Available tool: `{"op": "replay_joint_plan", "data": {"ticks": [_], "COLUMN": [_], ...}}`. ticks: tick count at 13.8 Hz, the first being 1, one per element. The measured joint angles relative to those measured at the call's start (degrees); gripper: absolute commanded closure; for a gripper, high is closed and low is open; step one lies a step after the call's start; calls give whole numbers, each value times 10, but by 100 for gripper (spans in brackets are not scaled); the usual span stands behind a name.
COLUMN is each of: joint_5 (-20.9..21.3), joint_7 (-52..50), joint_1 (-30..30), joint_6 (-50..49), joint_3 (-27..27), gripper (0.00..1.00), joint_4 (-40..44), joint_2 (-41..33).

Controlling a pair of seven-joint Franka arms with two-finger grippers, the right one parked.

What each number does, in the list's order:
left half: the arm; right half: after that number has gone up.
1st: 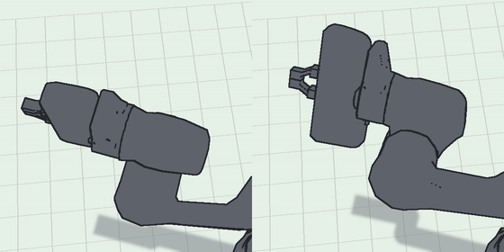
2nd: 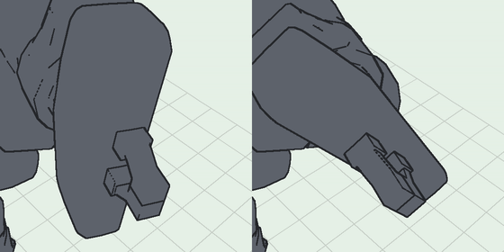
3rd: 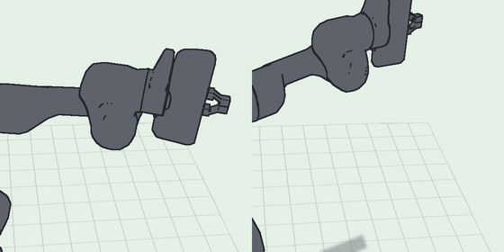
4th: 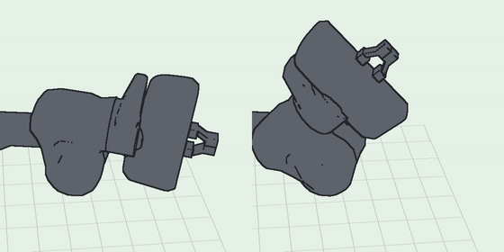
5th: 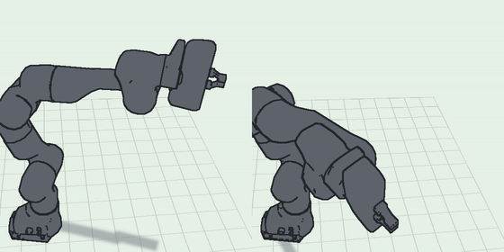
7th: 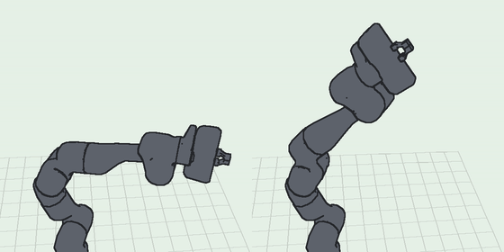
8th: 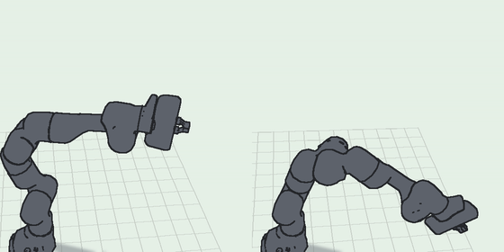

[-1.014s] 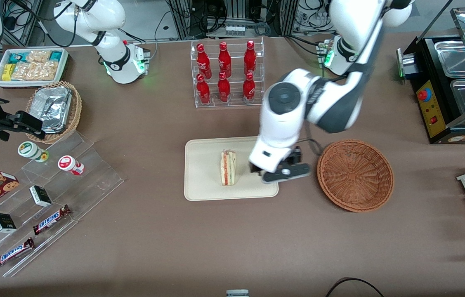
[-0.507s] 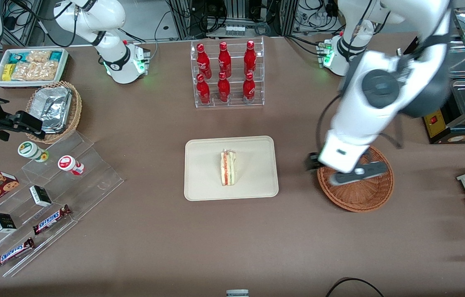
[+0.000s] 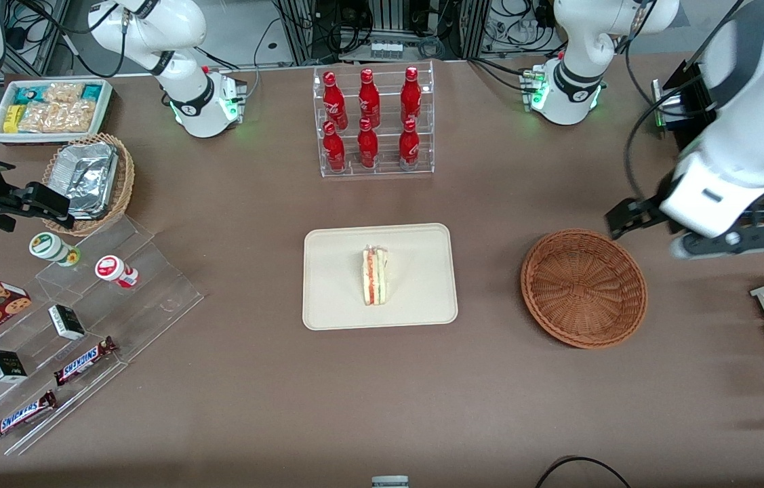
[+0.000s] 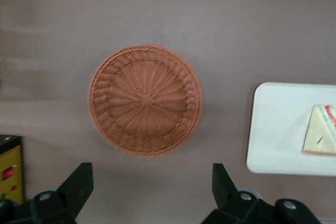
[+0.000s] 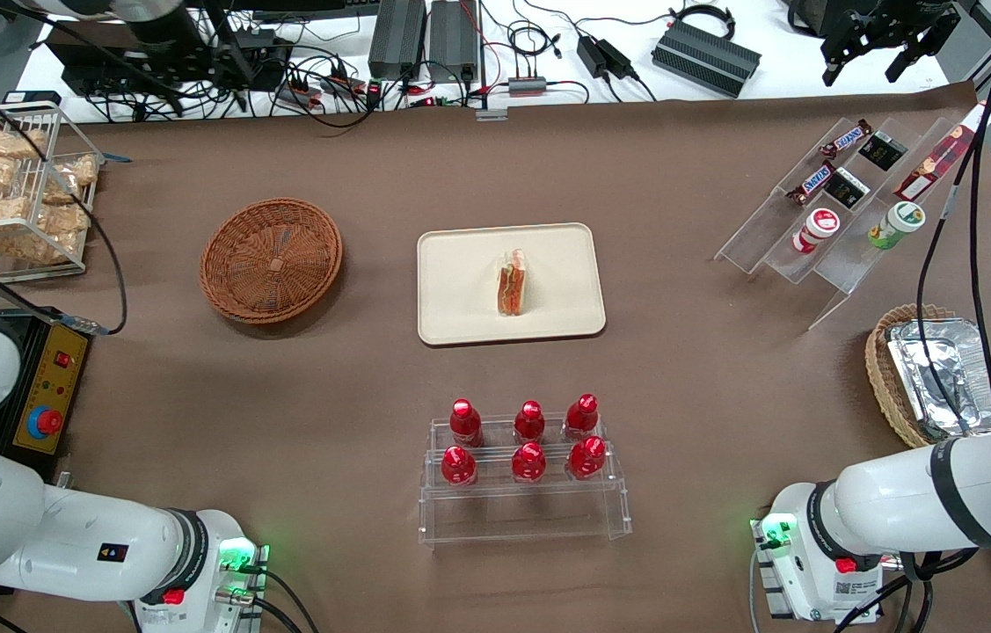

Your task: Place sandwich from basket to tray

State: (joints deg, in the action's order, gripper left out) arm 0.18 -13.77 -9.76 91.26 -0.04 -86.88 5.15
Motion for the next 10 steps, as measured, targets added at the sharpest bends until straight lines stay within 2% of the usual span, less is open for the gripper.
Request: {"op": "replay_joint_plan", "data": {"ticks": [6,10], "joint_5": [-9,-10], "joint_7": [132,176], "joint_1": [66,80], "joint_6": [-45,-47], "joint_3": [-6,-14], "gripper": [0,0], "joint_4": [-25,-45], "joint_2": [-59,-81]}}
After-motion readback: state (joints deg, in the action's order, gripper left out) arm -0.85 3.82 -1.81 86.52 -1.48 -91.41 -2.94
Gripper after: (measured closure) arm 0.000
